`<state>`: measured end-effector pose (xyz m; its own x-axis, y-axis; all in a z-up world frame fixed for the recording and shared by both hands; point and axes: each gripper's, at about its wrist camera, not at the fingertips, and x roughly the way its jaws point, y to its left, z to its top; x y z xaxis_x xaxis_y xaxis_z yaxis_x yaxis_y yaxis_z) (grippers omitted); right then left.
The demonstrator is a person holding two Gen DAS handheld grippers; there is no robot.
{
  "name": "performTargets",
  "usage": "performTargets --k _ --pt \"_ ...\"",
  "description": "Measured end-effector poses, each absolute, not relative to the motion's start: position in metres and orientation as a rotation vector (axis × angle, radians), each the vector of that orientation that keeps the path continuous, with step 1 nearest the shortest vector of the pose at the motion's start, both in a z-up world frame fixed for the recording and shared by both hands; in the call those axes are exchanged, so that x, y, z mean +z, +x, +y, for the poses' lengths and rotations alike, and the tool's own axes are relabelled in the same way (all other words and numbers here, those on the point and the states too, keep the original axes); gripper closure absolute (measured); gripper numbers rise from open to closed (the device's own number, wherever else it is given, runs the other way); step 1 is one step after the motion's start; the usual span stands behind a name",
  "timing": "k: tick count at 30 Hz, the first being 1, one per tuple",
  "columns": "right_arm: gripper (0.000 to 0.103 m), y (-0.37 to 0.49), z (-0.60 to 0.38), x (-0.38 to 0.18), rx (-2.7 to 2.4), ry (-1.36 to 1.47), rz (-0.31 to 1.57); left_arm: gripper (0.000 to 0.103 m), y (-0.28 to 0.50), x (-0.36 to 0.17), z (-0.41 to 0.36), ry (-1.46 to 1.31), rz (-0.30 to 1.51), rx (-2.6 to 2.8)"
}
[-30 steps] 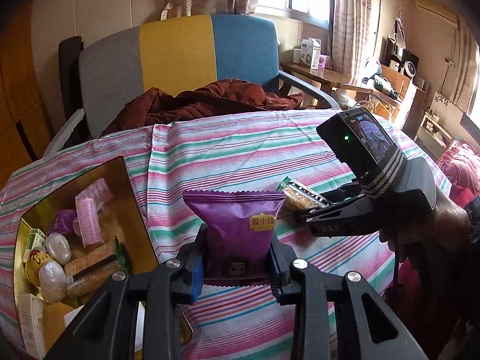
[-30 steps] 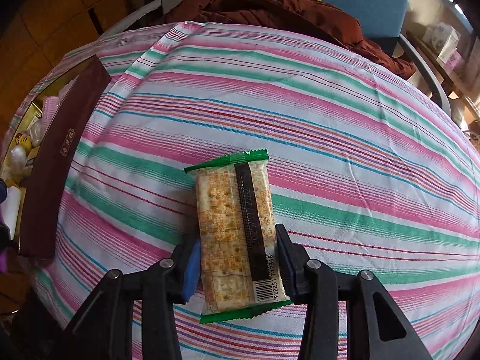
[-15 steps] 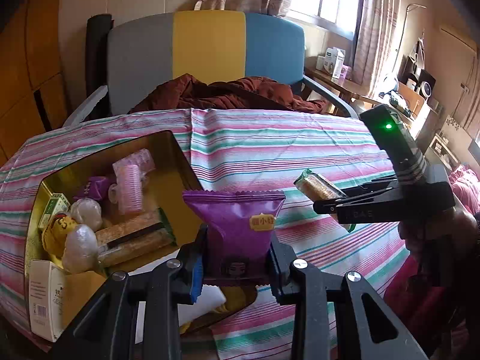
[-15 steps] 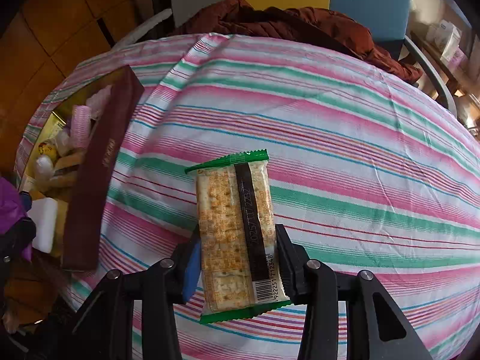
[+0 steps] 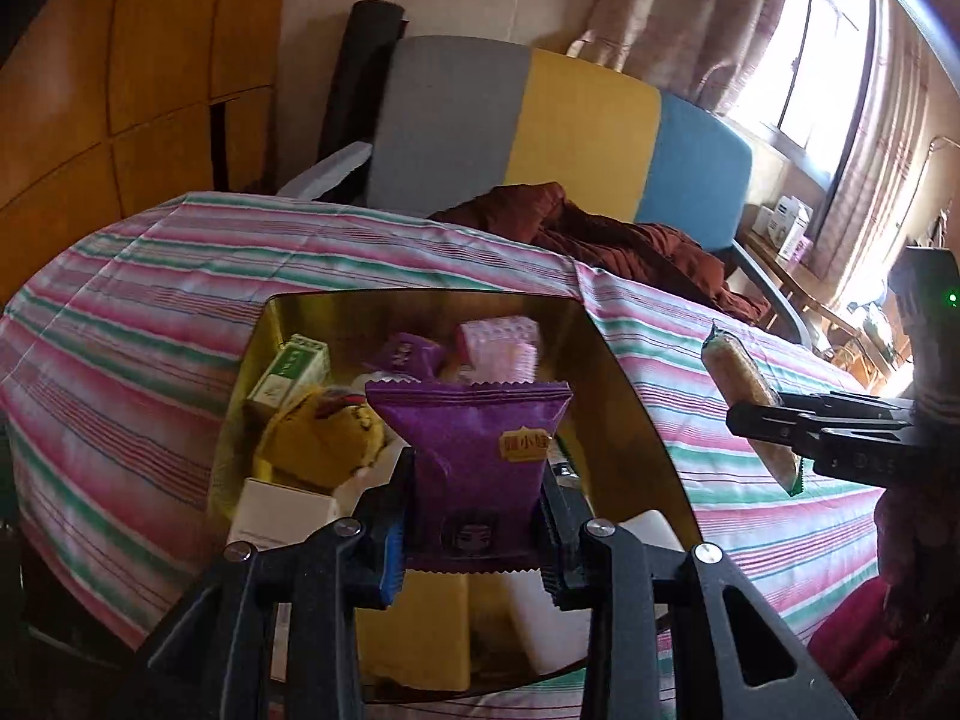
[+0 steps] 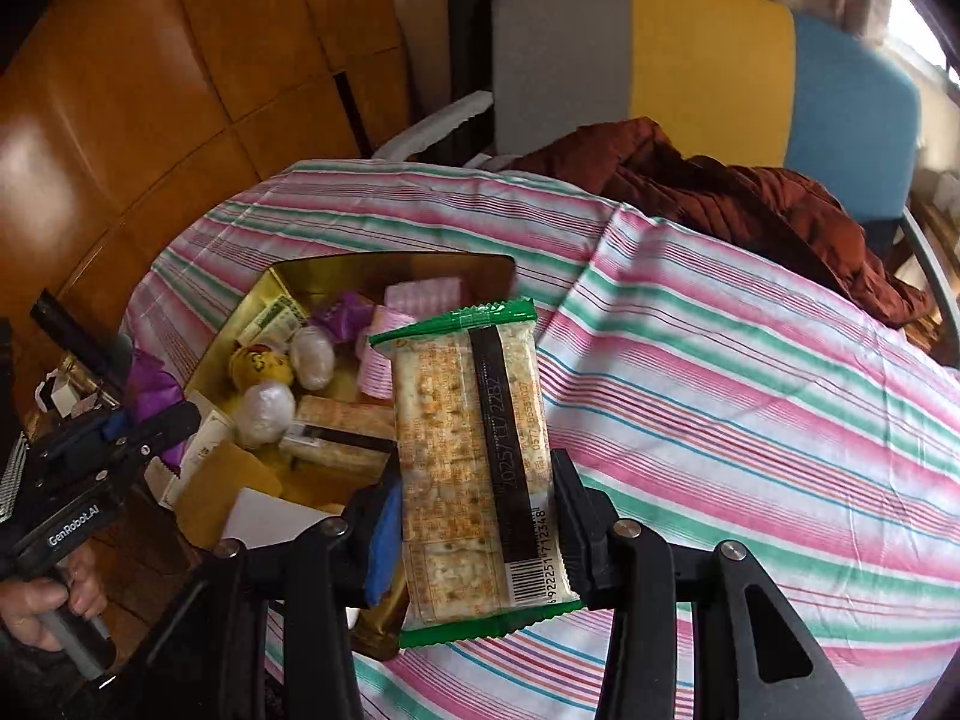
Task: Organize objects
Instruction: 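Carry the purple sachet with the left gripper while the right carries the cracker packet to the tray, then open both grippers to drop the sachet and cracker packet into the tray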
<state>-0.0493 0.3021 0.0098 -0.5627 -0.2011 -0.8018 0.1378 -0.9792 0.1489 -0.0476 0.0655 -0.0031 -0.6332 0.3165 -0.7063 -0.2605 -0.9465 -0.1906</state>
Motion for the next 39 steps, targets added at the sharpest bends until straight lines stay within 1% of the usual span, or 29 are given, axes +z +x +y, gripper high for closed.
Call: performTargets --k 4,9,18,20,21,22,23,25,33,38,39 --pt "0.058 -0.067 0.273 0.001 -2.583 1.38 -0.069 0.069 -0.055 -0.01 0.046 -1.168 -0.166 2.584" --pt "0.058 -0.085 0.257 -0.018 -2.574 1.461 -0.127 0.069 -0.067 -0.014 0.047 -1.192 -0.263 2.5" --pt "0.058 -0.098 0.257 -0.029 -2.596 1.494 -0.214 0.068 -0.099 -0.018 0.069 -1.223 -0.294 2.444" --pt "0.057 -0.1 0.26 -0.032 -2.595 1.504 -0.25 0.065 -0.107 -0.022 0.076 -1.237 -0.279 2.431" --pt "0.057 -0.101 0.261 -0.034 -2.596 1.508 -0.27 0.059 -0.11 -0.025 0.079 -1.251 -0.278 2.423" --pt "0.054 -0.102 0.263 -0.035 -2.596 1.51 -0.286 0.057 -0.115 -0.029 0.082 -1.272 -0.287 2.401" --pt "0.053 -0.102 0.264 -0.036 -2.597 1.512 -0.296 0.055 -0.118 -0.032 0.084 -1.288 -0.301 2.383" --pt "0.053 -0.102 0.264 -0.038 -2.6 1.518 -0.292 0.055 -0.119 -0.037 0.085 -1.312 -0.321 2.384" --pt "0.053 -0.096 0.263 -0.042 -2.592 1.522 -0.262 0.055 -0.102 -0.043 0.082 -1.3 -0.231 2.455" --pt "0.046 -0.09 0.26 -0.039 -2.601 1.511 -0.249 0.055 -0.091 -0.037 0.076 -1.273 -0.187 2.503" --pt "0.044 -0.089 0.259 -0.039 -2.604 1.508 -0.245 0.055 -0.088 -0.036 0.075 -1.266 -0.176 2.515"
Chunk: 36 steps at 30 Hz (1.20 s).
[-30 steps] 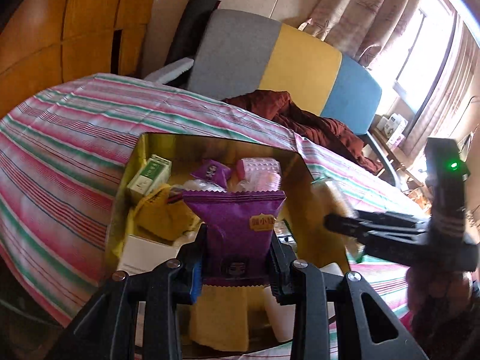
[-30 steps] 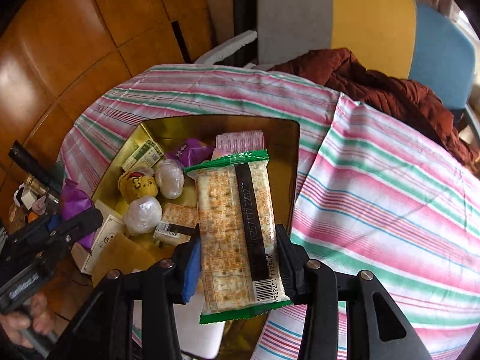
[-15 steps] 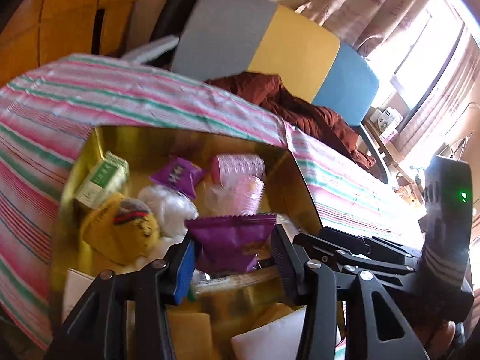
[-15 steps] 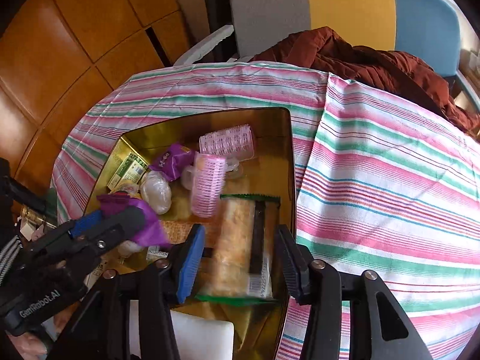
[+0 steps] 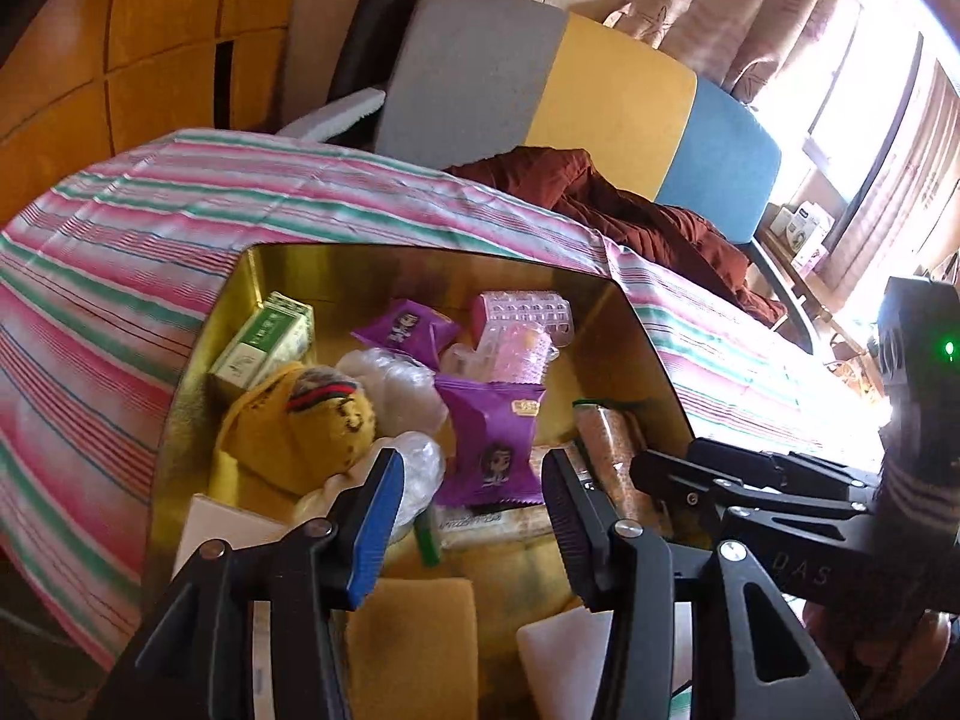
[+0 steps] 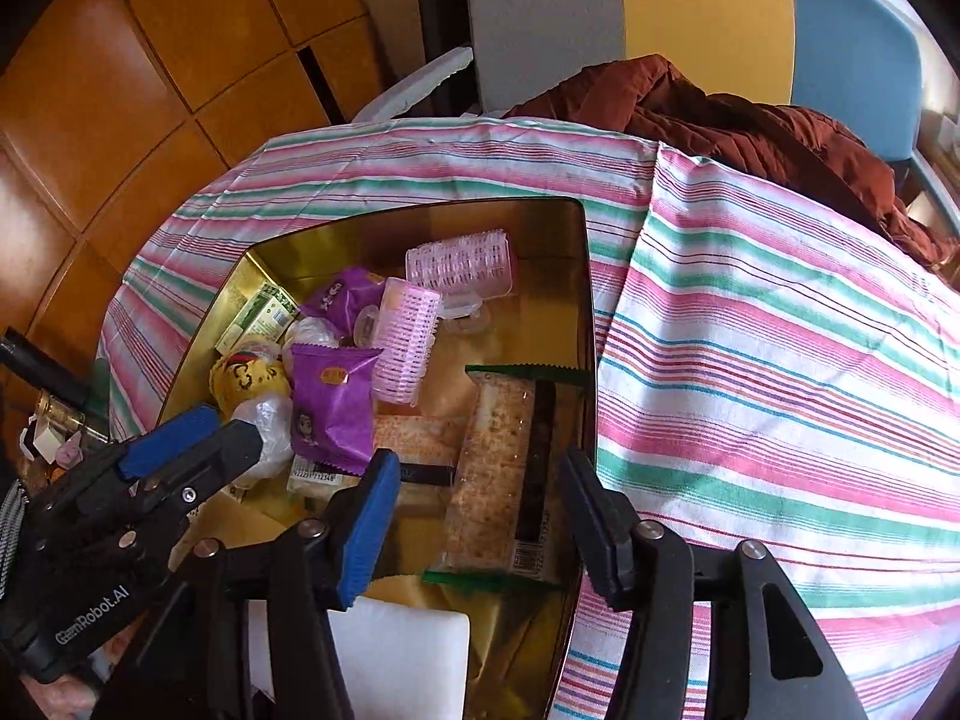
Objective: Organize objects
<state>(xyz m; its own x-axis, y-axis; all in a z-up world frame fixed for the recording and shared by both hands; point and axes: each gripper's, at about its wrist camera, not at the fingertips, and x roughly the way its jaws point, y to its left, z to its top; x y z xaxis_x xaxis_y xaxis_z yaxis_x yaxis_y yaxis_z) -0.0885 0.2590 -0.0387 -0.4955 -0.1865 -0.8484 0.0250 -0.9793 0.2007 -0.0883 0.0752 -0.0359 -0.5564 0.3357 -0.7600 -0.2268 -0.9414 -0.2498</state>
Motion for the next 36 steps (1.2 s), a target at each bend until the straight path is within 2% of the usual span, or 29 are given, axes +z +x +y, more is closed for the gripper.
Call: performTargets --k 7,20,26,29,33,36 --pt "0.029 -0.079 0.253 -0.034 -2.624 1.482 -0.219 0.055 -0.07 -0.021 0.072 -1.193 -0.086 2.596" --pt "0.017 -0.046 0.244 -0.021 -2.737 1.393 -0.139 0.054 -0.038 -0.004 0.067 -1.111 0.021 2.71" --pt "0.009 -0.024 0.243 -0.013 -2.86 1.316 -0.065 0.053 -0.026 -0.003 0.066 -1.109 0.051 2.738" --pt "0.002 -0.013 0.244 -0.01 -2.935 1.27 -0.037 0.05 -0.02 -0.002 0.069 -1.102 0.073 2.751" --pt "0.0 0.002 0.246 -0.007 -3.009 1.219 -0.03 0.047 -0.01 0.002 0.074 -1.058 0.095 2.759" --pt "0.0 0.009 0.25 -0.007 -3.031 1.211 -0.041 0.035 -0.004 0.005 0.078 -1.039 0.114 2.787"
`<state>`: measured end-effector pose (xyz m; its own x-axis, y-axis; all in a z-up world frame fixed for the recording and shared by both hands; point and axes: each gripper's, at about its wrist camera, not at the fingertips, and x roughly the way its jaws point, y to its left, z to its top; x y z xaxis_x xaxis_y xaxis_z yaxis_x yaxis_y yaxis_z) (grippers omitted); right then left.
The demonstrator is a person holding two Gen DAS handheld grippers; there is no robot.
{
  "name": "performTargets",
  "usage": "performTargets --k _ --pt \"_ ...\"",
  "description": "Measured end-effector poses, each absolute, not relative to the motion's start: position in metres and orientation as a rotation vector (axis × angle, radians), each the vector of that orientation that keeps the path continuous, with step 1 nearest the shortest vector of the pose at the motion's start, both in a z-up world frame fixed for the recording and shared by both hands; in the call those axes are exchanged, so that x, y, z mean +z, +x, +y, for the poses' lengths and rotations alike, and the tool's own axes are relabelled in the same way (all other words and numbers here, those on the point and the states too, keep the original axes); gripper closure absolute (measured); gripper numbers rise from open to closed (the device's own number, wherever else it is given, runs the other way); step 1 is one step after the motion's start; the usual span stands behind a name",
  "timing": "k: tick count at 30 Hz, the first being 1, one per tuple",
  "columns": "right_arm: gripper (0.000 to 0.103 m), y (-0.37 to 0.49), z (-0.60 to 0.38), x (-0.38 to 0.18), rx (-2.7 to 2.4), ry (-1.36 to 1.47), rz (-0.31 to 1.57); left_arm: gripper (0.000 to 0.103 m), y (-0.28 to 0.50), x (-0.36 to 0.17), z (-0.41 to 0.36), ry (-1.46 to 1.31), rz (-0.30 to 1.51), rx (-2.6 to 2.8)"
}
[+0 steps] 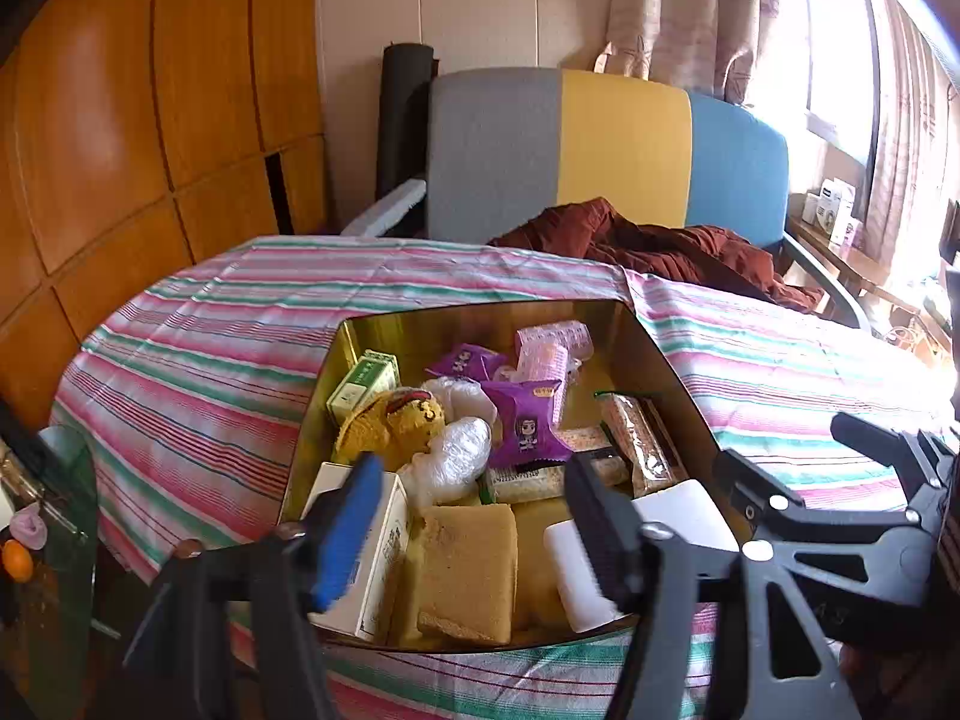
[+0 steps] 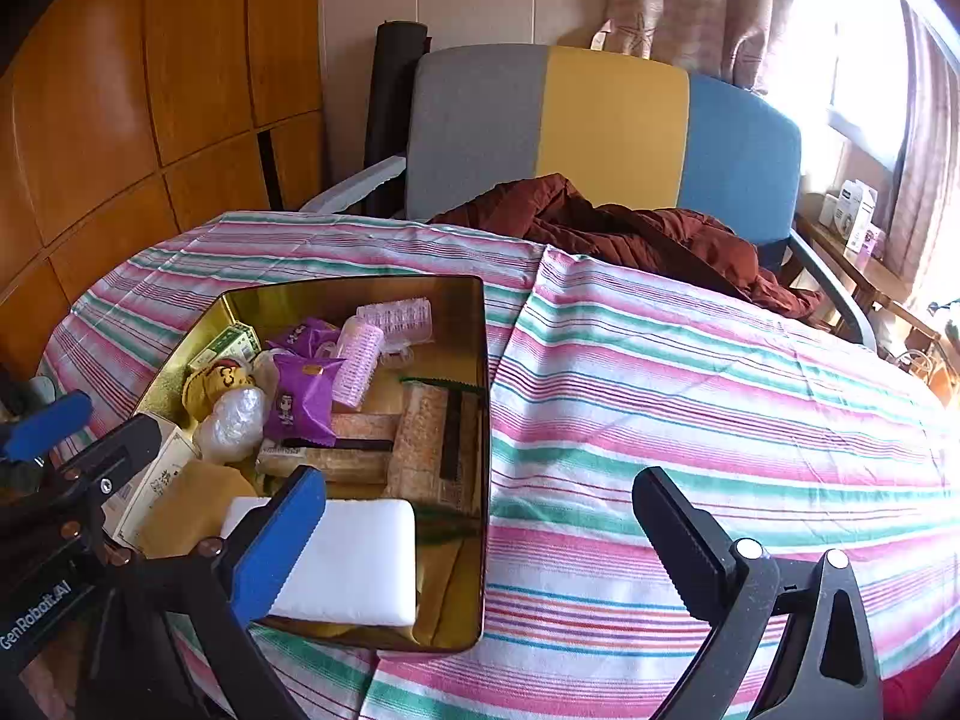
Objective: Organize objects
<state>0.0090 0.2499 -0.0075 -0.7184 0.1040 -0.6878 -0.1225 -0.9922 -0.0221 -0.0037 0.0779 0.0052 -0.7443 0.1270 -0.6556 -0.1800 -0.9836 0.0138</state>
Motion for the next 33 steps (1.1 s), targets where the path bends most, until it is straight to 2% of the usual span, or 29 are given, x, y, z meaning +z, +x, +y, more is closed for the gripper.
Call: performTargets --k 10,33 --pt "0.0 0.021 0.258 -0.016 2.782 -1.137 0.079 0.035 0.003 0.007 0.074 -1.05 0.081 2.809" --pt "0.0 0.018 0.252 -0.014 2.783 -1.134 0.045 0.035 0.001 0.005 0.064 -1.045 0.089 2.819"
